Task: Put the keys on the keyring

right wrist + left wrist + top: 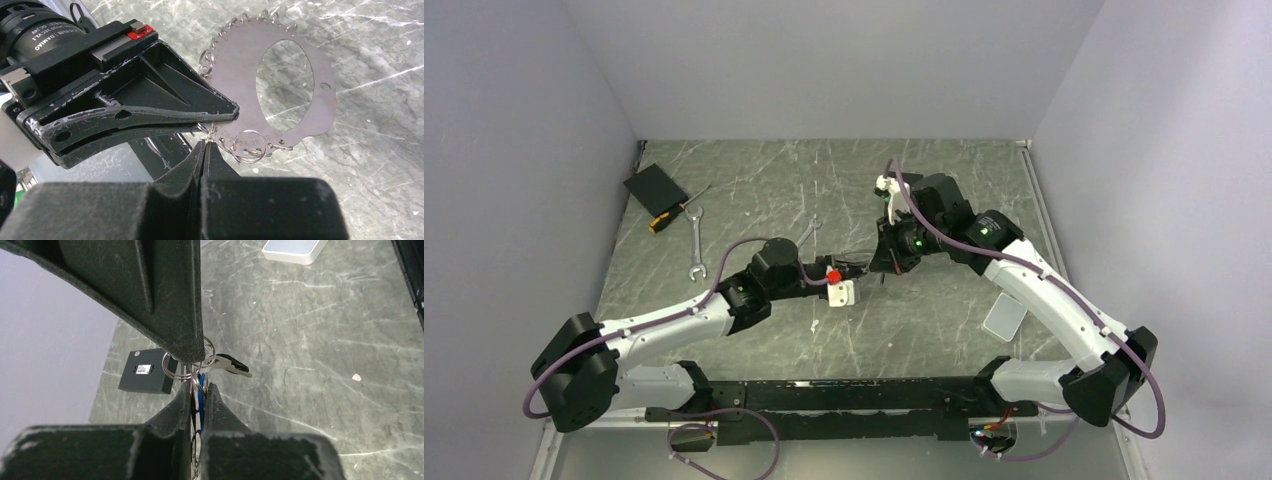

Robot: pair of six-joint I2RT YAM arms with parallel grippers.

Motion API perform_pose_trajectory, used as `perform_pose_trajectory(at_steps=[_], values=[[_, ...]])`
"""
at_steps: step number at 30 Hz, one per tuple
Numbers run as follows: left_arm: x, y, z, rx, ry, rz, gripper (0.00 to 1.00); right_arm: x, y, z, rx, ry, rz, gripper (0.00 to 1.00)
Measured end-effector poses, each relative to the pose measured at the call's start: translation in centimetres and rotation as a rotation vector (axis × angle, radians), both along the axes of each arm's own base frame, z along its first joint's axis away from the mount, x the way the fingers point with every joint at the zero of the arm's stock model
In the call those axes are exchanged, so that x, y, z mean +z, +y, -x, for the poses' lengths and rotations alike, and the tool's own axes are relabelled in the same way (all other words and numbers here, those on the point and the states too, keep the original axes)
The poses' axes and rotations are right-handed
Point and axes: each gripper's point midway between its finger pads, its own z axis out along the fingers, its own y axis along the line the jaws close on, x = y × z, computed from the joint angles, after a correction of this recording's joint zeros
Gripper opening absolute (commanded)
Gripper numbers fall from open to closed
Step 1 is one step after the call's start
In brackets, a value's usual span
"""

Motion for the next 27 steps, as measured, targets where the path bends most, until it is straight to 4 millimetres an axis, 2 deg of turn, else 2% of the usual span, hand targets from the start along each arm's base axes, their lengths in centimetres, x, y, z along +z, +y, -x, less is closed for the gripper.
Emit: perform_pose_trajectory(at_steps=[15, 19, 23, 27], values=[[-1.6, 0.7, -0.4, 0.024, -0.045, -0.090, 0.00, -1.8, 0.1, 0.2, 0.023, 0.047, 0.049, 0.00], [-1.6, 0.7, -0.3, 0.020, -0.032, -0.106, 0.09, -1.9, 0.1, 0.2, 0.027, 0.049, 0.053, 0.00], [-1.8, 0.8, -0.1, 0.015, -0.014, -0.119, 0.28, -2.1, 0.2, 0.5, 0.039, 0.059, 0.058, 0.00], [-2.6, 1.3, -0.3, 0.041, 0.018, -0.143, 0.38, -2.4, 0.3, 1.5, 0.066, 0.093, 0.066, 0.00]])
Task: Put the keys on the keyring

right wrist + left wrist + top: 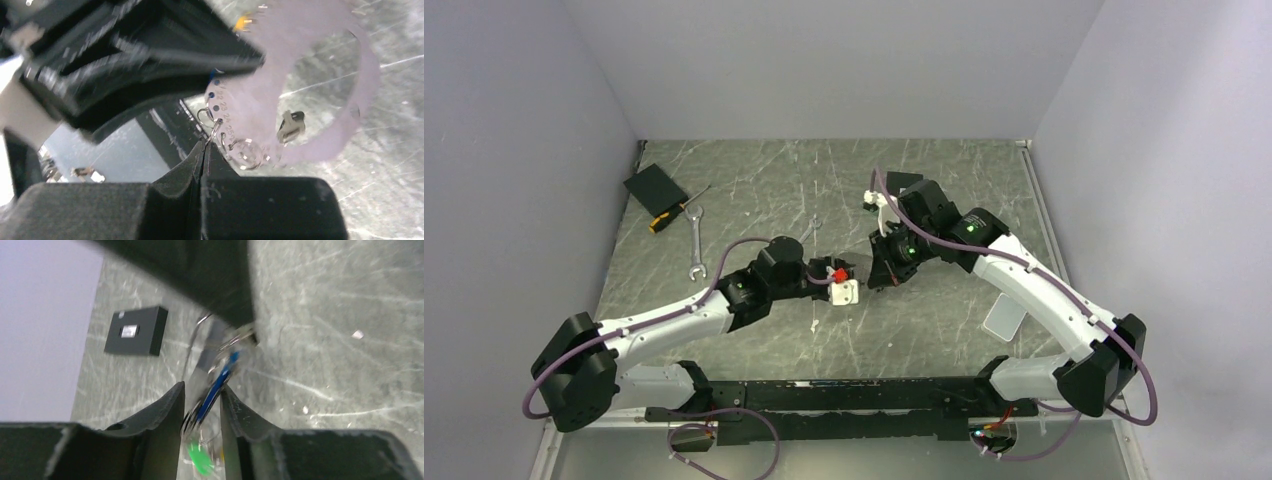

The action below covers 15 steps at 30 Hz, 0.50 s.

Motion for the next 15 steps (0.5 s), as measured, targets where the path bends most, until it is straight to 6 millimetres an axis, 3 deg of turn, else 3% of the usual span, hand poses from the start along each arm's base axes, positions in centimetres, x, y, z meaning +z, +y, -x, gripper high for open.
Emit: perform_pose_trajectory(at_steps=[9, 14, 15], values=[[-1.2, 2.1, -2.5, 0.147, 0.019, -0.040, 0.41, -0.4, -0.5, 3.3, 0.064, 0.122, 0.028, 0.00], [-1.6, 2.1, -2.1, 0.141, 0.052, -0.043, 0.52, -0.6, -0.8, 3.5, 0.060, 0.129, 0.041, 0.00], [-1.7, 2.1, -1.9, 0.139, 0.062, -0.045, 0.60, -0.7, -0.8, 3.4, 0.056, 0.125, 0.047, 0.00]])
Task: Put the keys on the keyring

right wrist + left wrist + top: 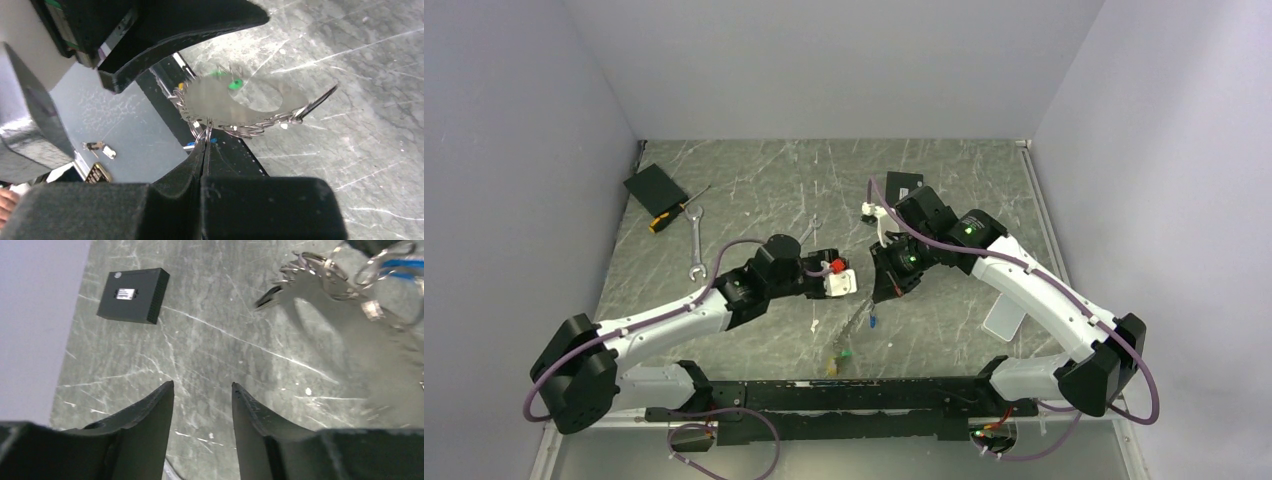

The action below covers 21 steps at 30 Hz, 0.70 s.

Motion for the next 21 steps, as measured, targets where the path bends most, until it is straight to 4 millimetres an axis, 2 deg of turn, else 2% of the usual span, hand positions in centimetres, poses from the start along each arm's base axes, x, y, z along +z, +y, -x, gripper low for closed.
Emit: perform_pose_trajectory(at_steps=[2, 3, 4, 15, 18, 21], values=[[-0.2, 0.2, 0.5, -0.001, 0.032, -0.001, 0.80, -0.1, -0.1, -0.2, -0.009, -0.009, 0.011, 0.00], [-0.1, 0.4, 0.9, 0.001, 0.053, 0.006, 0.94, -0.2, -0.2, -0.4, -0.014, -0.015, 0.017, 0.00], [0.2, 0.5, 1.1, 0.002, 0.062, 0.014, 0.99, -0.2, -0.3, -0.5, -0.019, -0.021, 0.022, 0.00], [5.6, 1.4, 3.3, 0.083, 0.223, 0.248, 0.99, 0.7, -0.6, -2.1, -0.069, -0.100, 0.040, 0.00], [6.5, 1.0, 3.8, 0.076, 0.263, 0.304, 1.00, 1.2, -0.5, -2.7, -0.082, -0.129, 0.033, 0.00], [6.4, 0.6, 4.3, 0.055, 0.301, 0.343, 0.99, 1.9, -0.3, -3.0, -0.088, -0.155, 0.017, 0.00]])
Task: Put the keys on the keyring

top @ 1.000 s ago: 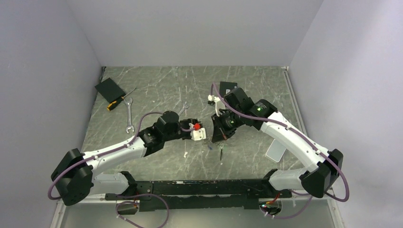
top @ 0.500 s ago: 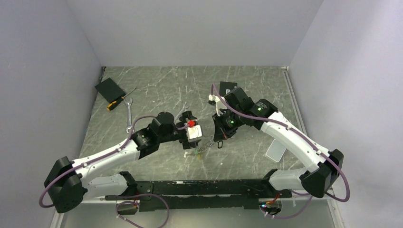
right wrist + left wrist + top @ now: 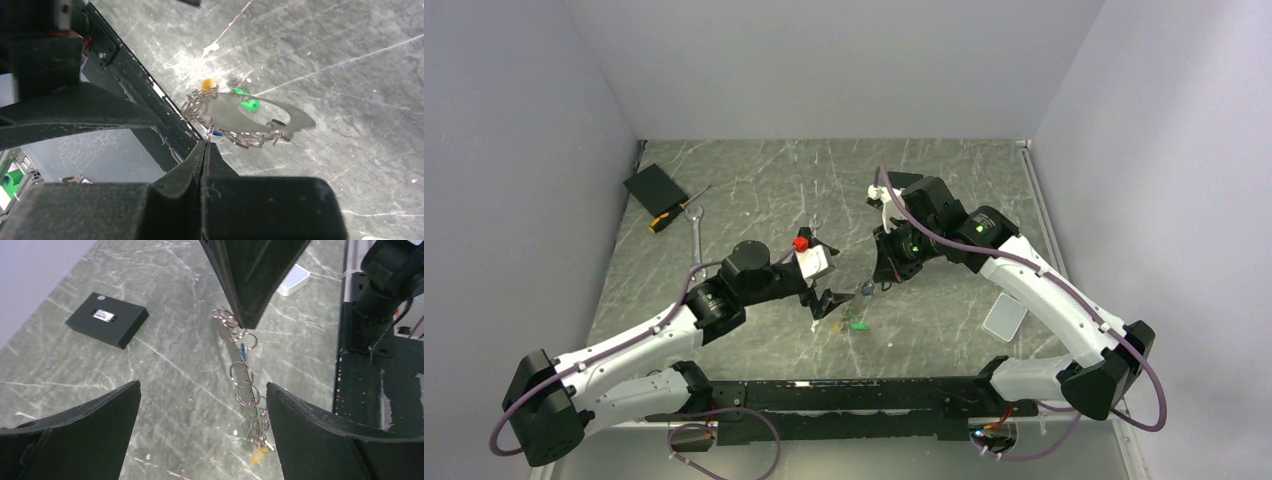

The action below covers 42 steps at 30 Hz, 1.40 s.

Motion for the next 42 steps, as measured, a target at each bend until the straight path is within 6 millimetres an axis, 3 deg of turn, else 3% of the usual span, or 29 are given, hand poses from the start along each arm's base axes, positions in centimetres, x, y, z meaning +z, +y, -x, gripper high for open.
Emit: perform_pose_trajectory(at_steps=[8, 14, 23, 26, 31, 36, 42], values=[[-1.9, -1.7, 0.3, -0.045, 0.073, 0.072, 0.99, 1.3, 0.4, -0.4, -0.006, -0.042, -0.041, 0.00], [-1.9, -3.6, -0.3, -0.055, 0.078, 0.123, 0.99, 1.7, 0.5, -0.6, -0.013, -0.051, -0.053, 0.00], [-2.2, -5.7, 0.2, -0.048, 0.052, 0.142, 0.98, 2.2, 0.8, -1.3, -0.050, -0.071, -0.072, 0.00], [-2.0, -6.0, 0.1, -0.039, 0.031, 0.146, 0.77, 2.3, 0.9, -1.6, -0.061, -0.080, -0.074, 0.00], [-2.2, -6.2, -0.4, -0.022, 0.018, 0.132, 0.29, 2.3, 0.8, -1.7, -0.067, -0.085, -0.070, 0.00], [-2.0, -6.1, -1.0, 0.008, 0.005, 0.126, 0.01, 2.4, 0.7, -1.7, -0.067, -0.089, -0.072, 0.00], [-1.7, -6.0, -1.3, 0.027, -0.015, 0.124, 0.00, 2.6, 0.6, -1.7, -0.071, -0.098, -0.076, 0.00]])
